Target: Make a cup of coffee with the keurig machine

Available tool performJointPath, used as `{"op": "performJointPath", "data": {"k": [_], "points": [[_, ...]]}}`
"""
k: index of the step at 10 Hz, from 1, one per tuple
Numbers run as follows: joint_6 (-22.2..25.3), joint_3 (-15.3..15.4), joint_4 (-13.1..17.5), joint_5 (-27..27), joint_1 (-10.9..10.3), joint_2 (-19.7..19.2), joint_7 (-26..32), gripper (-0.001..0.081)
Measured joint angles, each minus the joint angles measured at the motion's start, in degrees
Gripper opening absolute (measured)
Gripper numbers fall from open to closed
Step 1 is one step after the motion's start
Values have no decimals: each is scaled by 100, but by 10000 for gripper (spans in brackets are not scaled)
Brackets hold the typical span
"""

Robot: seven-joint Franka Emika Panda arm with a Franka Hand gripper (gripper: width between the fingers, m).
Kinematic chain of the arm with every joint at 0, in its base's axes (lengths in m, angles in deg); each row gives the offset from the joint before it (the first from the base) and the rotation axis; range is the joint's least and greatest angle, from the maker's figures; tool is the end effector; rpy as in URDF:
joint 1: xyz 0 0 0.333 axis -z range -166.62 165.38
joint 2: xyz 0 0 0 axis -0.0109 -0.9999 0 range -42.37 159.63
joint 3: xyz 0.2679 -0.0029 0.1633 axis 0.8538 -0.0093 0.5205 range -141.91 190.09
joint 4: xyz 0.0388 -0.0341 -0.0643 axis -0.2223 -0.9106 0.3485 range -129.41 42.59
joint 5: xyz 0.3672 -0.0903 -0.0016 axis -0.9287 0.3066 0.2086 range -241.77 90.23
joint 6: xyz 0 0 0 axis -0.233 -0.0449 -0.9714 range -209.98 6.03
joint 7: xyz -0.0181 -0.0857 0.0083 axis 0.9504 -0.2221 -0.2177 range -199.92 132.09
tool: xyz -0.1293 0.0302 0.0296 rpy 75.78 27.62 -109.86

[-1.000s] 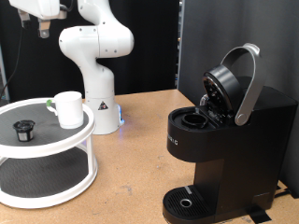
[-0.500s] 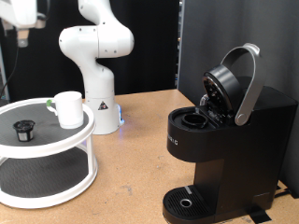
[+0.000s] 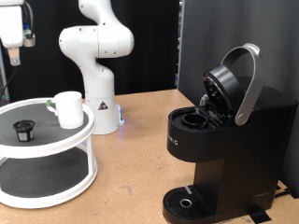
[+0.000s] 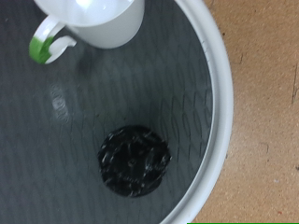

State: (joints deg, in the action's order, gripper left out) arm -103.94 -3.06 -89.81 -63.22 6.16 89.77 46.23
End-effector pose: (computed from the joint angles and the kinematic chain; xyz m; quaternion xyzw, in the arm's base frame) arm 0.3088 -0.2464 0.4702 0.8927 0.4502 0.0188 0.0006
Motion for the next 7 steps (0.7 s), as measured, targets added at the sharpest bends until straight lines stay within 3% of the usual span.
{"op": "performJointPath", "data": {"k": [2, 4, 7], "points": [[-153, 0, -6, -89, 4, -48, -96, 806], [-695, -35, -74, -275, 10, -93, -431, 806], [-736, -80, -77, -303, 1, -120, -347, 806]]}}
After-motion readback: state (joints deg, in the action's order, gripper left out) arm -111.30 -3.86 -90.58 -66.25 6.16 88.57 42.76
